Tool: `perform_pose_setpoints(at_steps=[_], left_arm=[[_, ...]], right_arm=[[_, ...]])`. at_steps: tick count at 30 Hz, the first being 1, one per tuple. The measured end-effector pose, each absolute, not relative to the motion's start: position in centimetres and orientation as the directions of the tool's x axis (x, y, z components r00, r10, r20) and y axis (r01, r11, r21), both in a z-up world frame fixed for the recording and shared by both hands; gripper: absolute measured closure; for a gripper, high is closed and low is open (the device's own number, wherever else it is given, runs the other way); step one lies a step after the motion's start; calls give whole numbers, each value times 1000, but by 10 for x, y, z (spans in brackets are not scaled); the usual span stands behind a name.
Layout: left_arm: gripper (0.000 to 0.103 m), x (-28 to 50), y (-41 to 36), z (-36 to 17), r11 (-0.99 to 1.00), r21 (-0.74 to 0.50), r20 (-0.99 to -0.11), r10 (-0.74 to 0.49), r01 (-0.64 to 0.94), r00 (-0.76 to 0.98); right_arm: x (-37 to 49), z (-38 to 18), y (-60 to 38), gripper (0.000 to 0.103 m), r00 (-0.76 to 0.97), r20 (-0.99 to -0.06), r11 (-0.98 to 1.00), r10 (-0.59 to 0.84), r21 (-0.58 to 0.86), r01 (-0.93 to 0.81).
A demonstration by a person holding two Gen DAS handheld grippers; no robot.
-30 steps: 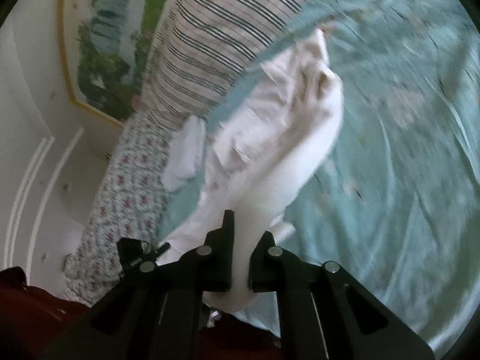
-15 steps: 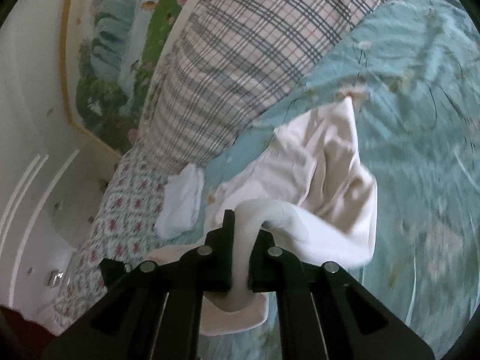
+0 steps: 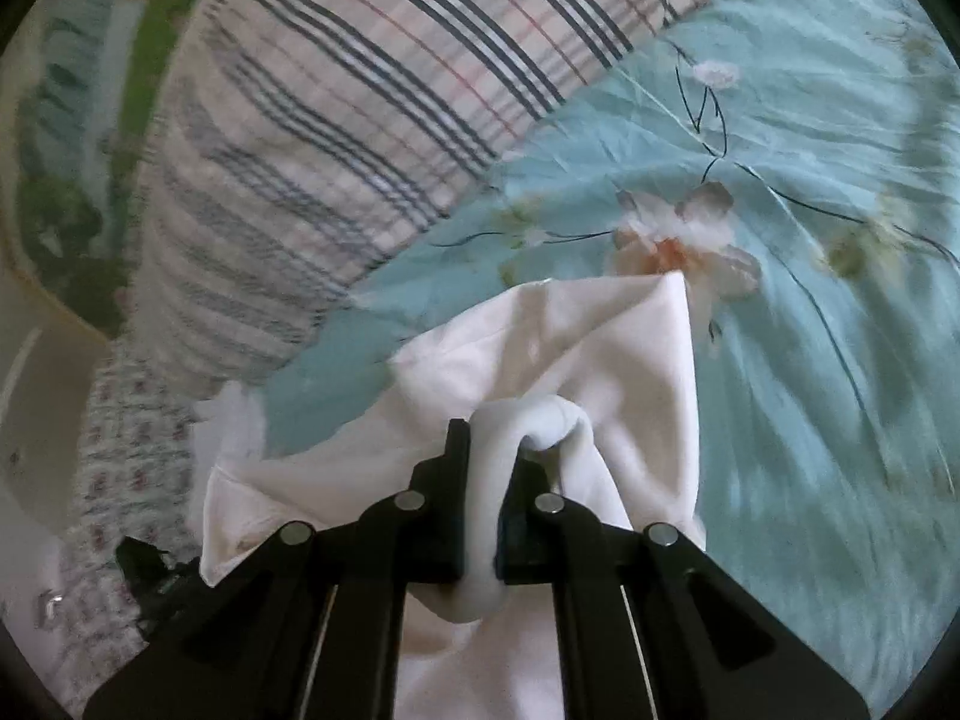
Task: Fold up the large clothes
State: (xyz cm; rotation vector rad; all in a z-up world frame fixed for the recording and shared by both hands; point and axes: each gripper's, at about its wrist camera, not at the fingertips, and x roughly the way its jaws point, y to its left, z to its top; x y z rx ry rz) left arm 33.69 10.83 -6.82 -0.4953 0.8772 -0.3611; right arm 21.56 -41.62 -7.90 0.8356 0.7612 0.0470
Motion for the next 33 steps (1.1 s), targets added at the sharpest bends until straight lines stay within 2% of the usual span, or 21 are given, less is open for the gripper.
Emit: perform_pose_setpoints(at_steps=[4, 6, 7, 8, 11, 12, 15, 19, 23, 26, 27, 28, 29, 30, 31, 32, 33], left_arm=[[89, 358, 112, -100, 813, -579, -674, -519, 60, 526], [82, 346, 116, -94, 811, -579, -656, -523, 81, 544], [72, 338, 117, -89, 821, -564, -654, -512, 92, 557], [67, 326, 117, -81, 831, -545, -648, -500, 108, 575], [64, 288, 109, -62, 828, -531, -621, -524, 179, 583], [64, 276, 102, -58, 815, -537, -608, -552, 216, 571], [62, 255, 61, -54, 777, -535, -605, -626, 330, 492], [62, 250, 6, -66, 745, -518, -642, -663, 420, 385], [61, 254, -5, -72, 738, -525, -651, -669, 423, 359], [57, 269, -5, -83, 766, -484, -690, -631, 422, 354], [58, 276, -3, -91, 788, -461, -711, -603, 409, 361], [66, 283, -1, -97, 796, -456, -722, -593, 399, 357], [78, 290, 4, -102, 791, -471, -720, -601, 391, 348], [84, 296, 9, -105, 794, -474, -717, -599, 381, 357], [93, 303, 15, -106, 811, -458, -725, -578, 365, 375], [96, 312, 20, -106, 835, -430, -737, -544, 343, 401], [93, 321, 26, -105, 873, -379, -756, -484, 307, 441]], right_arm=[[243, -118, -425, 92, 652, -650, 628, 391, 706, 327], [239, -116, -431, 88, 659, -620, 587, 426, 744, 320], [234, -111, -434, 85, 673, -597, 572, 437, 762, 304], [227, -104, -437, 75, 690, -571, 561, 445, 778, 283], [197, -75, -438, 40, 757, -509, 593, 409, 779, 203], [185, -65, -435, 35, 774, -492, 623, 397, 764, 166], [167, -54, -410, 35, 741, -512, 695, 434, 714, 86], [172, -72, -356, 35, 593, -635, 774, 495, 632, 31], [189, -93, -336, 35, 545, -626, 715, 558, 696, 68], [201, -108, -342, 35, 550, -583, 628, 598, 767, 130], [206, -112, -342, 35, 559, -574, 614, 598, 777, 140], [212, -112, -341, 37, 578, -577, 626, 576, 767, 142], [216, -112, -341, 55, 584, -589, 642, 559, 753, 145], [227, -112, -339, 83, 580, -612, 663, 538, 732, 158], [238, -111, -337, 96, 577, -622, 666, 529, 726, 171], [246, -111, -338, 101, 582, -622, 668, 524, 724, 172], [257, -108, -339, 101, 600, -620, 679, 506, 715, 167]])
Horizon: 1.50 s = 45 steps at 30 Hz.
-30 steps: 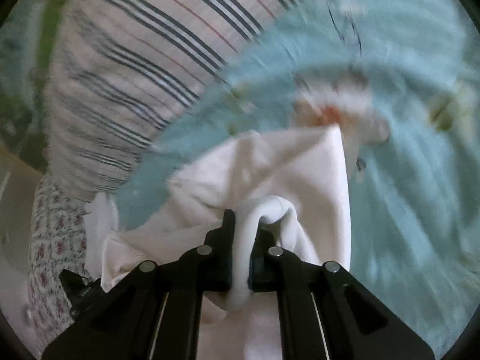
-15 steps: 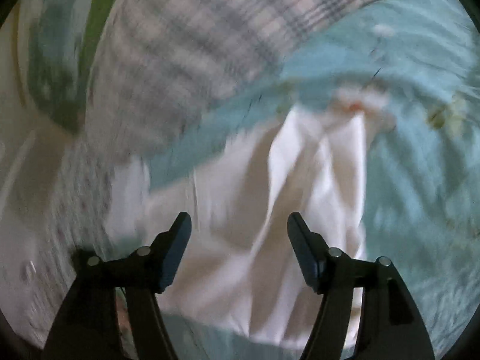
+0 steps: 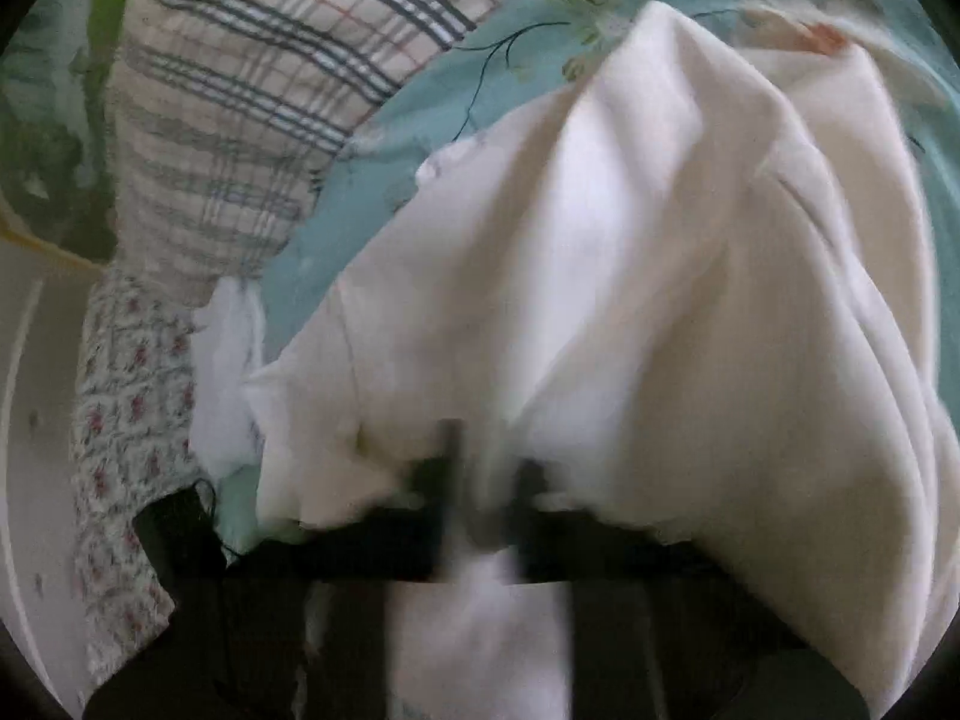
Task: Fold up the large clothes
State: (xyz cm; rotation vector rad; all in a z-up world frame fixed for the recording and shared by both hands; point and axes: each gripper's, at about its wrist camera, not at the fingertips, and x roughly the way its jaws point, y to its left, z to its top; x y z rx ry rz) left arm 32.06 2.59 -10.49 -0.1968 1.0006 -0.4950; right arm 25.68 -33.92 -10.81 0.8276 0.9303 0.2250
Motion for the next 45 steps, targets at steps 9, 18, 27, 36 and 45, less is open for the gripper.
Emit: perform_pose_setpoints(at_steps=[9, 18, 27, 36, 45], left_arm=[[102, 360, 102, -99, 974, -221, -777, -209, 53, 594], [62, 281, 84, -80, 956, -268, -729, -284, 122, 622], [76, 254, 72, -102, 967, -185, -789, -252, 173, 560], [78, 250, 70, -77, 941, -297, -757, -336, 164, 560], [58, 272, -87, -78, 834, -206, -797, -447, 511, 407]], right_arm=[[294, -91, -362, 90, 723, -566, 667, 396, 719, 197], [189, -67, -386, 37, 744, -651, 826, 150, 496, 267], [154, -77, -376, 96, 637, -750, 894, 174, 393, 218], [130, -65, -404, 83, 637, -766, 855, 88, 386, 346], [206, -77, -326, 81, 570, -769, 909, 290, 407, 88]])
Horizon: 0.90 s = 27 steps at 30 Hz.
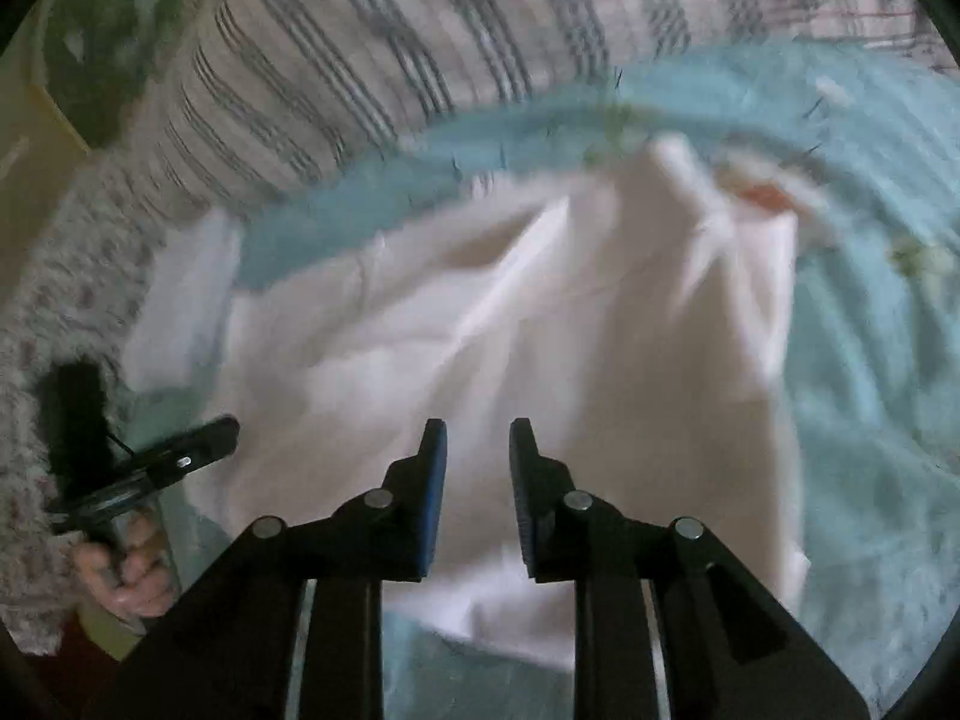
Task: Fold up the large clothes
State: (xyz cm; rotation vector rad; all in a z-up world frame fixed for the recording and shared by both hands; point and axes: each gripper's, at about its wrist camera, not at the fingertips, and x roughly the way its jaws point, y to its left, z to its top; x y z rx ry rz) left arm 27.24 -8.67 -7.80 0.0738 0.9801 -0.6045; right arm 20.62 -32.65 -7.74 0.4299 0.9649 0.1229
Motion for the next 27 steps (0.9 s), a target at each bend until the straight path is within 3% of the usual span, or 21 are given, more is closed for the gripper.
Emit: perform_pose_setpoints(at_steps=[2, 3, 4, 6, 8, 10, 13, 16, 21, 23, 25, 27], left_arm=[[64, 285, -87, -88, 875, -88, -817, -336, 476, 468], [67, 296, -77, -90, 893, -70, -813, -309, 445, 493], [79, 306, -63, -90, 904, -89, -808, -311, 418, 500], [79, 330, -26, -89, 948, -83, -805, -246, 307, 539], [78, 348, 13, -89, 985, -12, -799, -113, 173, 590], [80, 361, 59, -94, 994, -64, -801, -105, 90, 589], [93, 359, 93, -92, 990, -132, -800, -136, 51, 585], [92, 337, 96, -82, 992, -119, -795, -119, 40, 594], [66, 272, 63, -62, 922, -335, -724, -384, 195, 573], [65, 258, 49, -72, 924, -312, -750, -383, 223, 539], [63, 251, 48, -92, 957, -215, -802, -287, 195, 524], [74, 248, 61, -101, 959, -225, -804, -282, 172, 523]], right_arm=[[218, -98, -337, 81, 535, -800, 904, 271, 403, 145], [218, -103, -342, 86, 538, -801, 900, 263, 405, 162], [215, -105, -349, 90, 550, -791, 889, 270, 424, 174], [209, -106, -367, 103, 570, -789, 878, 229, 421, 230], [199, -109, -380, 103, 591, -788, 875, 173, 398, 275], [193, -110, -403, 103, 619, -763, 838, 189, 454, 304], [185, -107, -409, 103, 624, -766, 835, 153, 438, 333], [187, -89, -384, 97, 658, -731, 859, 180, 443, 256], [204, -78, -346, 92, 649, -705, 880, 287, 461, 111], [206, -91, -348, 91, 623, -738, 889, 258, 434, 147], [207, -108, -363, 91, 580, -794, 891, 181, 383, 245], [194, -115, -386, 103, 607, -776, 860, 168, 417, 295]])
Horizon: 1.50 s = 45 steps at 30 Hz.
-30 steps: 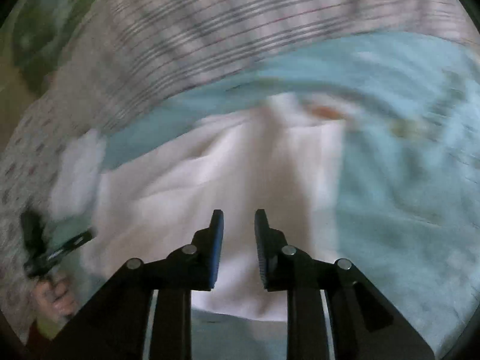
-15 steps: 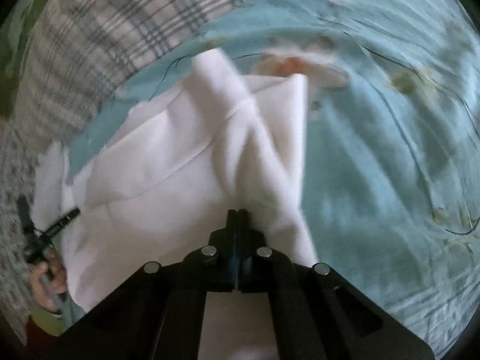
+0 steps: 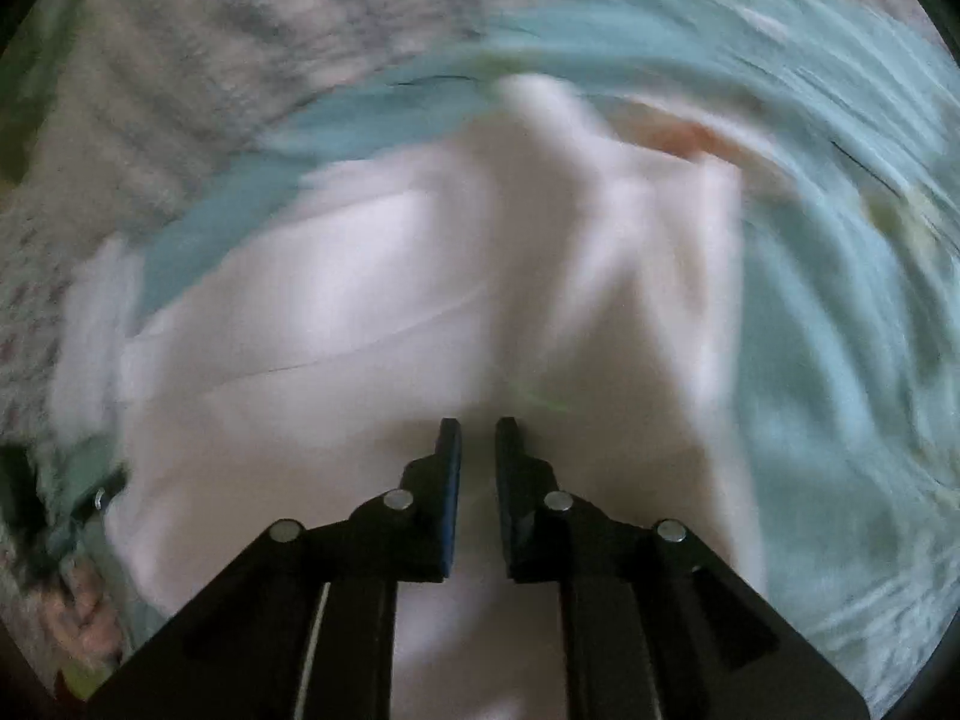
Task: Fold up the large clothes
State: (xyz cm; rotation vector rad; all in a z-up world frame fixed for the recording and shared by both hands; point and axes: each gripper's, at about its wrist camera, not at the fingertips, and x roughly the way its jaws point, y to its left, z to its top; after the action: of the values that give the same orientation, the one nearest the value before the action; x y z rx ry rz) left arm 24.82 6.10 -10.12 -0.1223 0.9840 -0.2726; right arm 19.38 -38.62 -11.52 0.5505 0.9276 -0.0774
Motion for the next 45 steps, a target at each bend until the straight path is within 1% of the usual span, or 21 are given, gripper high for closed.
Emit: perform_pose_setpoints(at_steps=[2, 4, 5, 6, 8, 11, 13, 15, 17, 20, 28, 30, 33, 34, 35, 36, 37, 38, 41, 43, 45], left_arm=[[86, 240, 79, -98, 953, -267, -793, -300, 140, 530], [86, 225, 95, -93, 940, -327, -781, -327, 98, 532], [83, 219, 101, -91, 935, -345, -777, -333, 81, 535], [80, 208, 104, -90, 925, -375, -770, -351, 66, 533], [57, 187, 102, -88, 903, -424, -755, -390, 61, 527], [36, 156, 90, -84, 888, -457, -742, -415, 54, 526], [32, 145, 84, -87, 853, -521, -726, -464, 34, 508], [25, 145, 78, -96, 813, -582, -707, -512, 10, 489], [23, 149, 71, -108, 788, -614, -703, -529, -31, 475], [19, 159, 67, -119, 751, -653, -681, -530, -93, 505], [18, 204, 76, -128, 688, -703, -623, -474, -179, 623], [21, 213, 79, -127, 695, -695, -622, -452, -185, 639], [36, 221, 84, -127, 720, -667, -636, -415, -193, 650], [48, 224, 86, -128, 732, -652, -645, -398, -199, 652], [63, 225, 88, -129, 739, -642, -652, -386, -203, 652], [70, 227, 91, -130, 746, -632, -659, -376, -209, 651], [81, 227, 94, -132, 744, -635, -657, -378, -209, 653], [87, 228, 98, -132, 733, -649, -646, -390, -203, 656], [92, 224, 94, -120, 759, -626, -645, -374, -180, 666], [96, 220, 79, -94, 800, -589, -624, -362, -112, 692], [97, 218, 59, -69, 827, -561, -596, -380, -28, 708]], right_arm=[[177, -114, -403, 103, 619, -773, 843, 139, 421, 336], [160, -109, -416, 103, 629, -767, 822, 127, 436, 366], [157, -109, -419, 103, 628, -768, 819, 126, 438, 371], [152, -107, -418, 103, 627, -770, 816, 122, 438, 378], [140, -99, -413, 100, 642, -753, 810, 140, 460, 363], [129, -91, -404, 97, 654, -734, 807, 181, 491, 328], [128, -87, -389, 89, 660, -724, 806, 200, 504, 309], [120, -84, -376, 64, 670, -709, 810, 221, 516, 279], [115, -81, -364, 57, 678, -696, 813, 234, 523, 255], [111, -81, -350, 57, 675, -686, 811, 272, 541, 223], [107, -92, -335, 57, 651, -692, 797, 312, 564, 218], [109, -93, -332, 57, 649, -692, 798, 316, 564, 212], [114, -92, -329, 57, 645, -691, 803, 326, 563, 196], [116, -91, -329, 57, 645, -689, 805, 330, 562, 189], [118, -91, -328, 57, 645, -688, 807, 332, 561, 184], [121, -91, -327, 57, 645, -686, 809, 336, 561, 175], [124, -90, -326, 57, 647, -683, 812, 339, 560, 166], [127, -89, -325, 57, 648, -681, 814, 340, 558, 159], [138, -88, -324, 57, 649, -679, 826, 342, 547, 137], [147, -85, -325, 57, 651, -674, 828, 350, 548, 122], [156, -83, -329, 59, 650, -660, 815, 378, 570, 104]])
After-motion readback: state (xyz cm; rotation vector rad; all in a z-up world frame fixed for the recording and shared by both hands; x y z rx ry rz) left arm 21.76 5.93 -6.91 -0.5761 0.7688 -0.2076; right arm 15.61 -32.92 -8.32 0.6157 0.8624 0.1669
